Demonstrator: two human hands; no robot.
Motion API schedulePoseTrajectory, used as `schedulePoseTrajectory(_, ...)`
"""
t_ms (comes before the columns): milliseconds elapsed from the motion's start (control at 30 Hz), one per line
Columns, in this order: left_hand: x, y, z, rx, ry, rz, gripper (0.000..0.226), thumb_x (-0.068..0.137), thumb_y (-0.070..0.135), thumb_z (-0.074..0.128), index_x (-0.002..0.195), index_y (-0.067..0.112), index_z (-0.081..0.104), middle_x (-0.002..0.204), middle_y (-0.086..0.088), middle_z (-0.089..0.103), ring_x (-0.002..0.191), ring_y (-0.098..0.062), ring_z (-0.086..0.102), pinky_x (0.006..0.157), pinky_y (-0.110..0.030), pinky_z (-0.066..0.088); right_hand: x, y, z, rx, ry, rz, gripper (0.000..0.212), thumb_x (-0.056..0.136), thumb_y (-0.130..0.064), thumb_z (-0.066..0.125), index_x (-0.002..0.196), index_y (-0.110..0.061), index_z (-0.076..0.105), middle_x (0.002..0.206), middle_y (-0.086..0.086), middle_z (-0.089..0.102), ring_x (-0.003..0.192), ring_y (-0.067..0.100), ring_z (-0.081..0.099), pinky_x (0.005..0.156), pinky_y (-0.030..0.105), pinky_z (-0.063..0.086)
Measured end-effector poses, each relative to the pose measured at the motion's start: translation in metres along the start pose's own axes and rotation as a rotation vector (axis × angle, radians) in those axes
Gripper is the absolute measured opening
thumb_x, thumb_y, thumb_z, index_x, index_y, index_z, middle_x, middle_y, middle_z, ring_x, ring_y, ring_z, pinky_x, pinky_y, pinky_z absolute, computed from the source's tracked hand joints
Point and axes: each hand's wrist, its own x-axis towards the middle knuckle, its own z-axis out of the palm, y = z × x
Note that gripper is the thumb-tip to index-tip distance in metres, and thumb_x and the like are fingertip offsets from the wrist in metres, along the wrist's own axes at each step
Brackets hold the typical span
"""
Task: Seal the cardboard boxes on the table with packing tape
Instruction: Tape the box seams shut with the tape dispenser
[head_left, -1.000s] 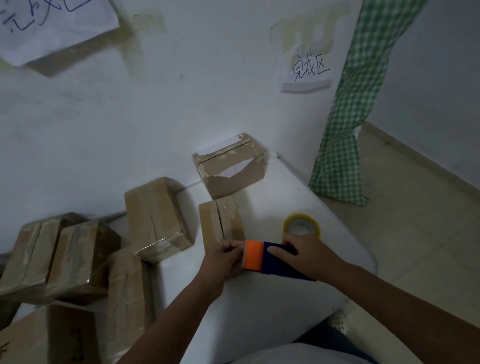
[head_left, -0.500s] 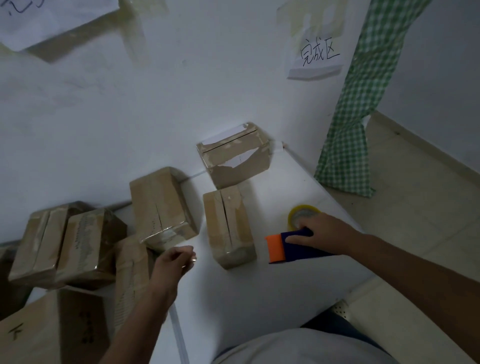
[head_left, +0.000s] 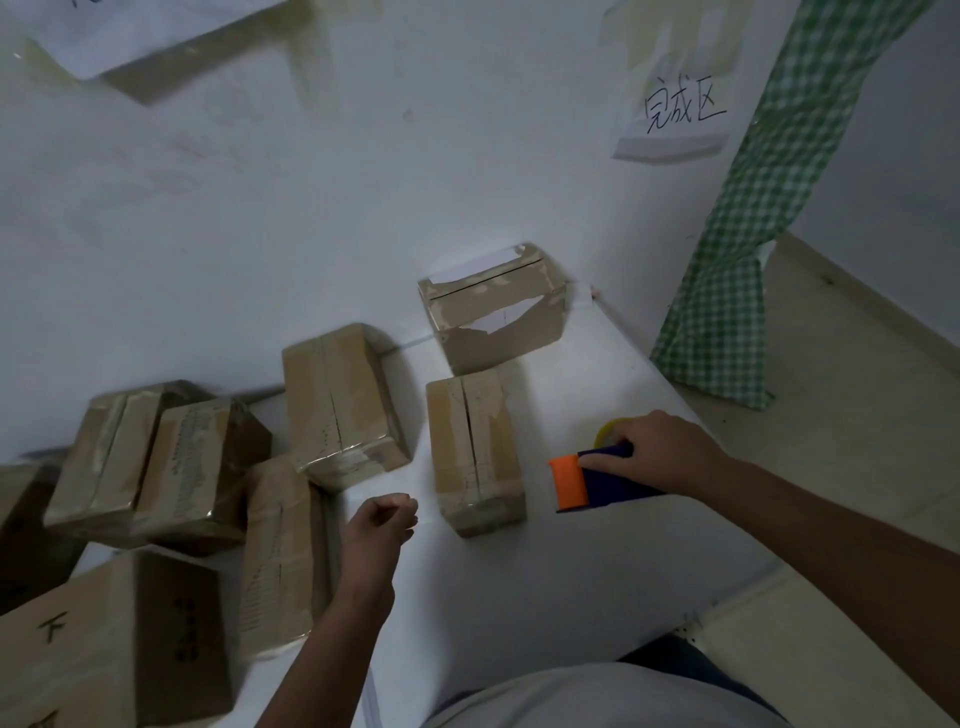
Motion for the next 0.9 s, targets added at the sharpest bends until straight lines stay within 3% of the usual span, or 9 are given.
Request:
schedulePoseTrajectory(100, 0.000, -0.001, 0.002, -0.006, 0.017, -0.005, 0.006, 0.091, 0.003, 0.066, 0.096, 0.000, 0.064, 0.097, -0.009, 0.066, 0.082, -0.021, 0.062, 0.074, -0.028, 0.049, 0.006, -0.001, 0.001, -0.026, -0.016, -0.003, 0.072, 0.077, -0.084, 0.040, 0.096, -0.020, 0.068, 0.089, 0.001, 0.069, 0.077, 0.015, 0.064, 0.071, 0.033, 0.054)
schedulePoseTrajectory(333, 0.004, -0.011, 0.005, 0.084, 0.064, 0.007, 0.007, 0.092, 0.011, 0.068, 0.096, 0.006, 0.064, 0.103, -0.011, 0.067, 0.090, -0.026, 0.064, 0.079, -0.034, 0.051, 0.022, -0.004, 0.011, -0.091, -0.034, 0.034, 0.077, 0.072, -0.088, 0.038, 0.085, -0.017, 0.064, 0.075, 0.000, 0.062, 0.066, 0.014, 0.059, 0.058, 0.029, 0.045)
schedulePoseTrajectory(400, 0.006, -0.014, 0.010, 0.193, 0.060, 0.007, 0.021, 0.090, 0.026, 0.071, 0.101, 0.010, 0.062, 0.102, -0.008, 0.066, 0.095, -0.024, 0.063, 0.082, -0.036, 0.052, 0.025, -0.006, 0.015, -0.094, -0.044, 0.046, 0.075, 0.074, -0.087, 0.039, 0.081, -0.016, 0.062, 0.071, 0.000, 0.060, 0.064, 0.014, 0.058, 0.058, 0.030, 0.044)
schedulePoseTrajectory(533, 0.007, -0.016, 0.019, 0.440, 0.003, 0.049, 0.054, 0.077, 0.050, 0.078, 0.112, 0.020, 0.050, 0.102, 0.000, 0.057, 0.094, -0.012, 0.057, 0.074, -0.027, 0.046, 0.021, -0.014, 0.022, -0.145, -0.023, 0.036, 0.068, 0.077, -0.084, 0.038, 0.064, -0.018, 0.048, 0.062, 0.000, 0.048, 0.056, 0.013, 0.048, 0.053, 0.028, 0.036)
schedulePoseTrajectory(633, 0.018, -0.015, 0.013, 0.479, 0.006, 0.083, 0.058, 0.075, 0.047, 0.081, 0.113, 0.016, 0.050, 0.104, -0.004, 0.056, 0.096, -0.017, 0.057, 0.079, -0.031, 0.049, 0.013, -0.029, 0.029, -0.156, -0.035, 0.019, 0.064, 0.081, -0.081, 0.037, 0.061, -0.020, 0.039, 0.058, -0.002, 0.042, 0.052, 0.010, 0.040, 0.046, 0.027, 0.025)
schedulePoseTrajectory(900, 0.036, -0.010, 0.000, 0.531, -0.063, 0.044, 0.054, 0.077, 0.042, 0.081, 0.113, 0.014, 0.051, 0.104, -0.006, 0.057, 0.091, -0.015, 0.056, 0.077, -0.032, 0.050, -0.001, -0.044, 0.047, -0.160, 0.022, 0.080, 0.062, 0.081, -0.081, 0.033, 0.078, -0.021, 0.045, 0.064, -0.006, 0.038, 0.062, 0.014, 0.047, 0.053, 0.028, 0.034)
